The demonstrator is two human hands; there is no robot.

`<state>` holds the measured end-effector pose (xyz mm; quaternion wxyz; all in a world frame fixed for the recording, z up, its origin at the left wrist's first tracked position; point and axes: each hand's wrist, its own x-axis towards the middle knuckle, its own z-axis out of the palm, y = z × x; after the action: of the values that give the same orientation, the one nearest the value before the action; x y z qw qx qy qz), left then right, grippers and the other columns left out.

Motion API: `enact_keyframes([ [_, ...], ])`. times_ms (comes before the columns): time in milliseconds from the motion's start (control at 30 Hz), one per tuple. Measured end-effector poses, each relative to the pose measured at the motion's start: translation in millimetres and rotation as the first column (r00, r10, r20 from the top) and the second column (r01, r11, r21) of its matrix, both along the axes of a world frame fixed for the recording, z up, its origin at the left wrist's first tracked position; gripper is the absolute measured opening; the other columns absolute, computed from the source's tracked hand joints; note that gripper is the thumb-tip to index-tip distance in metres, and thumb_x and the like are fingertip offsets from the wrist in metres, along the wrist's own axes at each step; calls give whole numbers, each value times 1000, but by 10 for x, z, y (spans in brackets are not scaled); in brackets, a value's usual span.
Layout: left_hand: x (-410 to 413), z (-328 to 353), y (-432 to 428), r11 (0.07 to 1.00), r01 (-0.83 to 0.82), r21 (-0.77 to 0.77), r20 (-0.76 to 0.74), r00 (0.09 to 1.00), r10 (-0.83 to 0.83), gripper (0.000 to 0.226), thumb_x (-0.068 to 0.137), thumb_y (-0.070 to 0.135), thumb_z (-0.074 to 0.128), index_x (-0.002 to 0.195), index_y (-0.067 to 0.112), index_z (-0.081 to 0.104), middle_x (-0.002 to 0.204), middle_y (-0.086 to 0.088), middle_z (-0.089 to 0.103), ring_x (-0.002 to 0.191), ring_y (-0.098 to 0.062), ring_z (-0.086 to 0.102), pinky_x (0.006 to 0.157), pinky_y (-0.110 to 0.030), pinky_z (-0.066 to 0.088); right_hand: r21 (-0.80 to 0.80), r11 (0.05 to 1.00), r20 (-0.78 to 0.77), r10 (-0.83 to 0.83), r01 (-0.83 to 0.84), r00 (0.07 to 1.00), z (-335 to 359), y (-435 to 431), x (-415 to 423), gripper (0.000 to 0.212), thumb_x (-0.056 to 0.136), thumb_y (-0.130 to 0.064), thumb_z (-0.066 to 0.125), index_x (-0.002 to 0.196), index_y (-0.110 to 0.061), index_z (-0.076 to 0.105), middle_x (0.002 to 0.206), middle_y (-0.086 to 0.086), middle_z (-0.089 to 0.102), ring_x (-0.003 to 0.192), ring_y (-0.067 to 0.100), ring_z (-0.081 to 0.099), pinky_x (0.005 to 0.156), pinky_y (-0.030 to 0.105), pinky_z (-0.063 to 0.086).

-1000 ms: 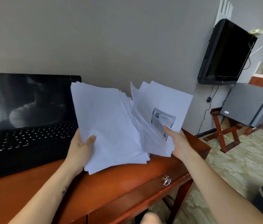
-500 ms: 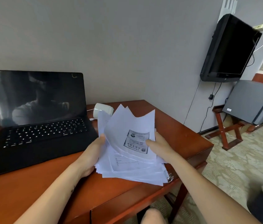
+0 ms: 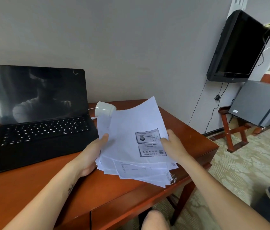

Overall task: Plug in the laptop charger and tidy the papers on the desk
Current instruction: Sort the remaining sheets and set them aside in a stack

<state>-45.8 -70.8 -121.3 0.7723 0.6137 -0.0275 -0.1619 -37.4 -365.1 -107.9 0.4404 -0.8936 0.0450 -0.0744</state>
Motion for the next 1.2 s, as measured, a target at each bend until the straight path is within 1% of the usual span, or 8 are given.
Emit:
enact_keyframes([
  [233, -30, 27, -26, 998, 22, 56, 28, 999, -24, 33, 107, 32, 54, 137, 19, 58, 120, -7, 77, 109, -27, 75, 95, -42, 57, -192, 978, -152, 47, -76, 987, -122, 217, -45, 74, 96, -31, 50, 157, -33, 8, 138, -1, 33, 135, 27, 24, 114, 43, 24],
  [333, -24, 32, -24, 999, 24, 25, 1, 1000, -24, 32, 109, 33, 49, 135, 17, 61, 120, -8, 77, 109, -27, 75, 94, -40, 56, -207, 970, -145, 94, -123, 985, -176, 251, -63, 63, 97, -27, 43, 156, -25, 21, 151, 0, 34, 149, 28, 15, 123, 46, 11],
  [433, -9, 49, -16, 1000, 26, 8, -27, 999, -26, 32, 108, 33, 50, 129, 14, 65, 120, -11, 76, 106, -27, 76, 92, -39, 56, -140, 969, -173, 176, -201, 969, -258, 224, -83, 63, 101, -28, 44, 160, -28, 23, 168, -11, 9, 155, 12, -2, 126, 42, 2],
  [633, -46, -13, 14, 973, 44, 228, 54, 997, -58, 47, 100, 6, 65, 141, 25, 50, 124, -1, 74, 110, -25, 74, 96, -48, 60, 168, 981, -16, 99, -95, 995, -244, 105, -132, 50, 97, -13, 49, 146, -23, 50, 155, -8, 43, 144, 11, 37, 118, 35, 32],
  [767, -167, -46, 8, 965, -101, 241, 153, 986, 66, 42, 105, 7, 58, 136, 36, 53, 128, 2, 72, 111, -21, 74, 99, -49, 59, 279, 959, 0, 46, -44, 999, -174, 139, -180, 56, 101, -21, 56, 152, -23, 34, 140, -16, 42, 125, 6, 45, 95, 19, 41],
  [833, -276, -27, -20, 964, -162, 212, 233, 966, 111, 45, 106, 6, 55, 140, 36, 53, 125, 7, 73, 110, -17, 73, 95, -42, 60, 425, 905, -33, 51, -32, 998, -128, 199, -185, 71, 98, -31, 65, 156, -20, 25, 139, -16, 41, 129, 10, 47, 102, 25, 43],
  [1000, -433, 112, -28, 941, -271, 203, 423, 891, 165, 53, 106, 4, 53, 147, 38, 49, 128, 16, 70, 117, -8, 69, 93, -31, 57, 679, 733, -72, 115, -35, 991, 72, 249, -91, 57, 85, -29, 82, 133, -12, 58, 116, 7, 75, 105, 23, 73, 100, 46, 54],
  [1200, -491, 438, 20, 925, -314, 213, 618, 777, 121, 52, 106, 10, 56, 148, 37, 41, 137, 11, 63, 125, -10, 63, 100, -33, 54, 683, 697, 125, 185, -220, 975, 498, 240, -182, 36, 94, -11, 70, 129, -12, 65, 121, 7, 73, 113, 23, 69, 105, 45, 50],
])
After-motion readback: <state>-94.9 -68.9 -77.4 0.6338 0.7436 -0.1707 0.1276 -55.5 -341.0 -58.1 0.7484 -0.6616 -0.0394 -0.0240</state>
